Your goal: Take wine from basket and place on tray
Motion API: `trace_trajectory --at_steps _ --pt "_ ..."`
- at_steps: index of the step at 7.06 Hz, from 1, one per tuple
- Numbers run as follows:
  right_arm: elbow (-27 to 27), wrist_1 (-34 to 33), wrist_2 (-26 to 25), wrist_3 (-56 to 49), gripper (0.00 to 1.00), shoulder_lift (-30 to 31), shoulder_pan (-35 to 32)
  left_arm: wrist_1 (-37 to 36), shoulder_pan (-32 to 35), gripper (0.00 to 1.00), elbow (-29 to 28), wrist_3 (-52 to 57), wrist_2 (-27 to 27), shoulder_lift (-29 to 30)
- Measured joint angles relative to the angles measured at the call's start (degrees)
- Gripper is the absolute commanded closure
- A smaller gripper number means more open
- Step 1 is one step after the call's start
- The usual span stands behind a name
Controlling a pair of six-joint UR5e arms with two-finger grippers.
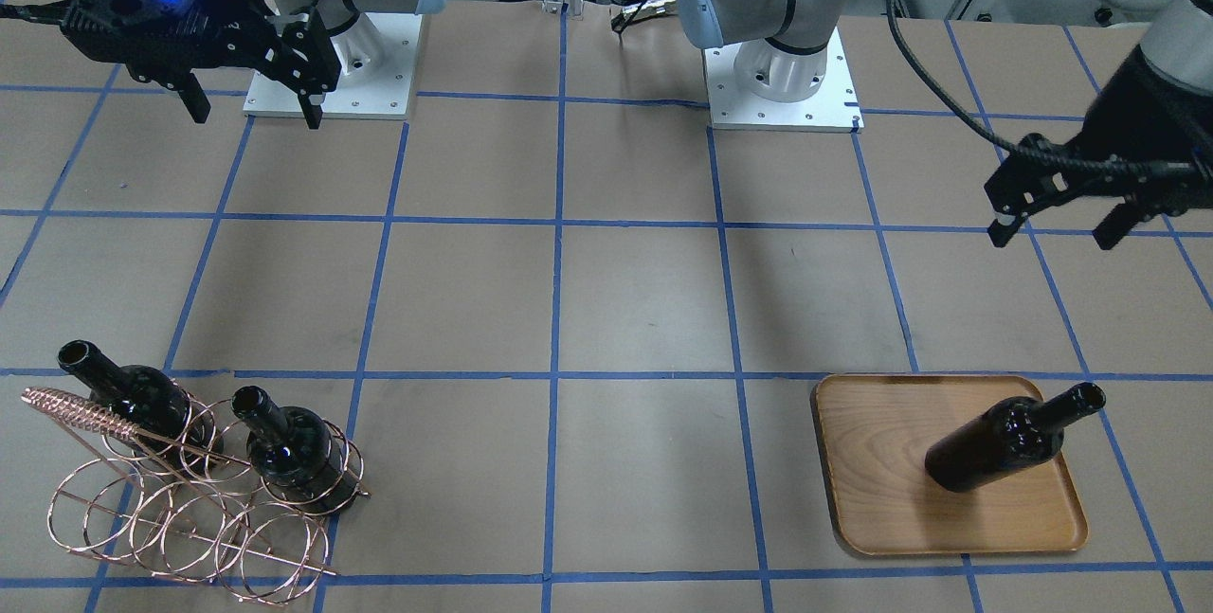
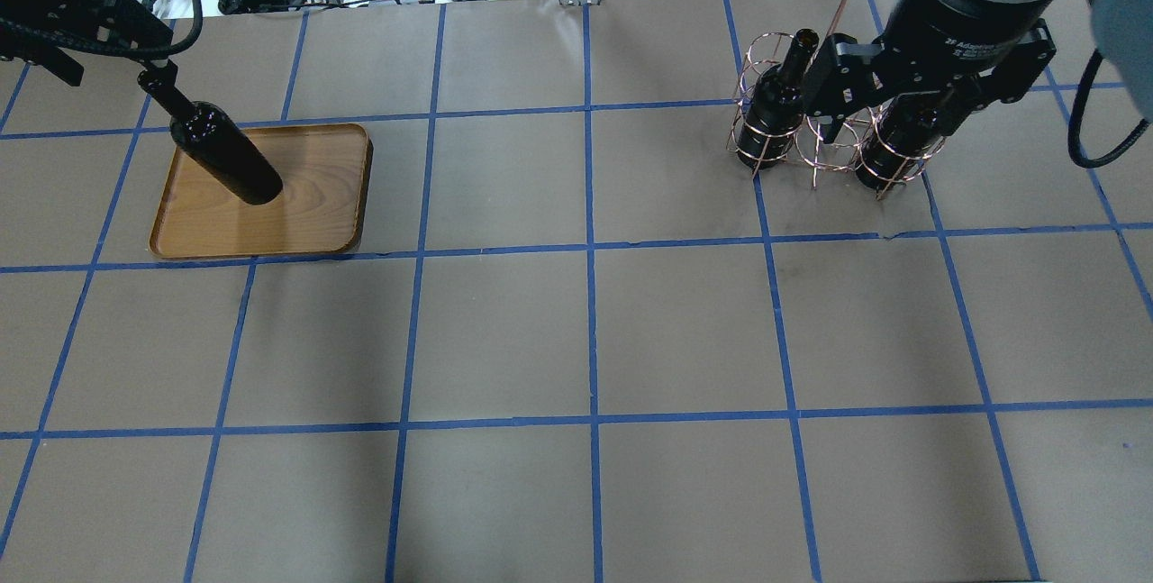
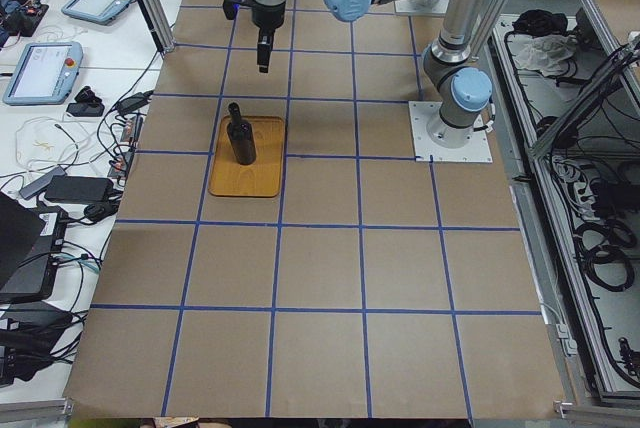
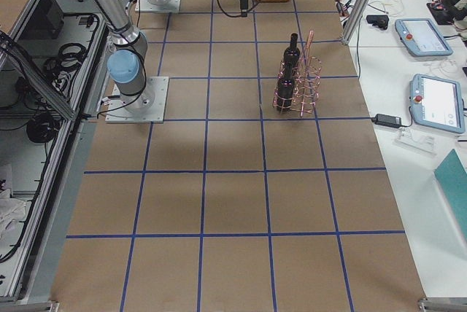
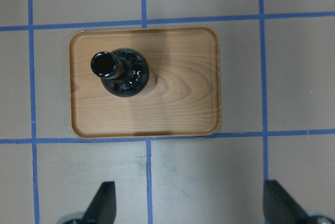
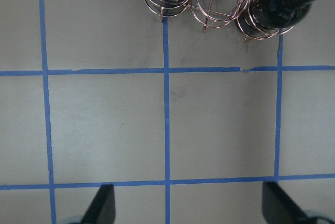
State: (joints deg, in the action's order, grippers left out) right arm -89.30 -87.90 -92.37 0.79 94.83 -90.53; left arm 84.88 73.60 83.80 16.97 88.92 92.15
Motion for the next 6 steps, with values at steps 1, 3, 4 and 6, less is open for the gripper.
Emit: trace_trajectory --at_steps 1,3,4,6 --pt "0.0 -0.01 0.0 0.0 0.0 0.0 0.01 1.01 2.45 0.0 0.04 -3.52 0.17 -2.56" --pt "0.0 -0.01 0.0 0.0 0.0 0.0 0.06 1.57 6.62 0.0 0.16 -10.85 0.29 -4.43" --pt "0.0 0.0 -0.01 0.0 0.0 0.0 0.03 0.88 10.85 0.0 0.41 -17.62 0.48 -4.0" --pt "0.0 0.01 -0.01 0.0 0.0 0.04 0.0 -1.34 19.58 0.0 1.62 -24.78 3.0 -2.58"
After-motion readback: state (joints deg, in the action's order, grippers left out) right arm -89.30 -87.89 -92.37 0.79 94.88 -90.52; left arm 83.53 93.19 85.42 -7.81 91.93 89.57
